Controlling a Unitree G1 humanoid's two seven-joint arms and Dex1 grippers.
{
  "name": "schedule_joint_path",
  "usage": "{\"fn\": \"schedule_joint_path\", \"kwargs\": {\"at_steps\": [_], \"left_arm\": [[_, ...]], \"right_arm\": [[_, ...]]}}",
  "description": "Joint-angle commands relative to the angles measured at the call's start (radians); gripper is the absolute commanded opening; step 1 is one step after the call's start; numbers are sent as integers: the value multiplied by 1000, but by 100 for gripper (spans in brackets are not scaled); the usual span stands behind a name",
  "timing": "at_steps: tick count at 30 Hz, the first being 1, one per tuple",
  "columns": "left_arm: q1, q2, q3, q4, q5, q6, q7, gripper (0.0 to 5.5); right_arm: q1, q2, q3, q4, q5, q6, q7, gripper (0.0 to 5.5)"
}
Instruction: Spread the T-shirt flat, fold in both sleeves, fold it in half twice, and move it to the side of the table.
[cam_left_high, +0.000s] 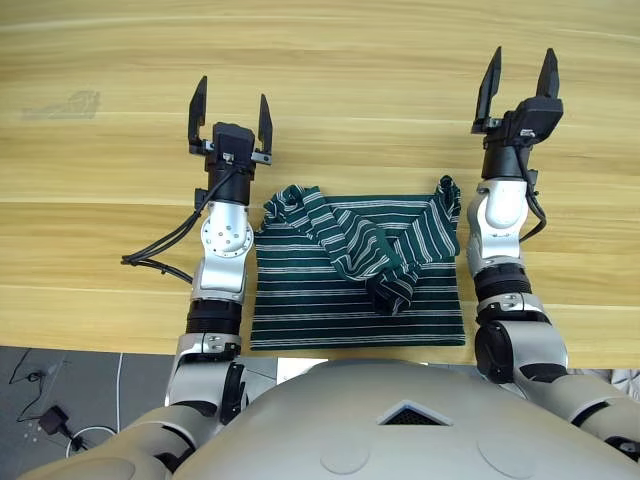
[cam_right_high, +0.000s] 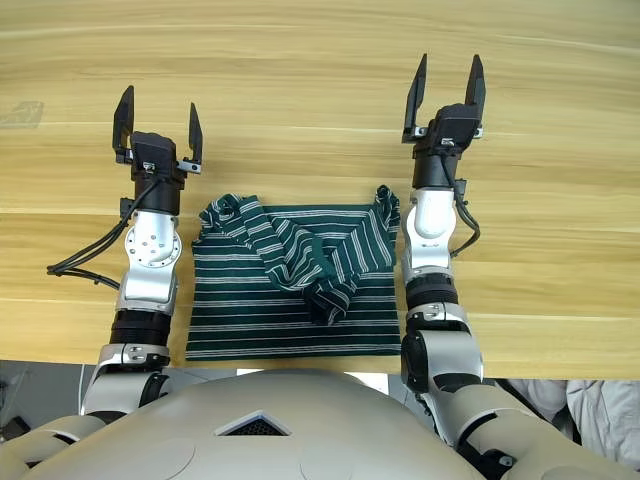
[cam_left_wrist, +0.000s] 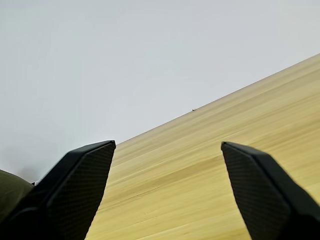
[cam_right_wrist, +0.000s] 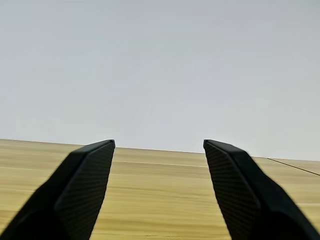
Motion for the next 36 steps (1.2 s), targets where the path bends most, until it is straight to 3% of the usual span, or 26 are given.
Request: {"fn": "schedule_joint_path", "kwargs": {"at_steps": [1, 12, 15, 19, 26, 36], "left_arm": [[-23, 5, -4, 11, -3, -4, 2, 395], [-22, 6, -10, 12, 2, -13, 4, 395], [38, 39, -66, -126, -45, 34, -139, 395], [221, 175, -213, -486, -96, 124, -426, 395], [485, 267, -348, -873, -119, 321, -580, 395], [555, 315, -494, -857, -33, 384, -627, 395]], "right_arm": [[-17, -6, 2, 11, -11, -4, -4, 329], [-22, -2, 5, 21, -14, -5, -6, 329], [-17, 2, 9, 12, -17, -5, -8, 329], [-28, 3, 14, 23, -21, -5, -9, 329], [-60, 5, 13, 60, -35, -1, -29, 329], [-60, 24, 29, 45, -56, 7, -56, 329]]}}
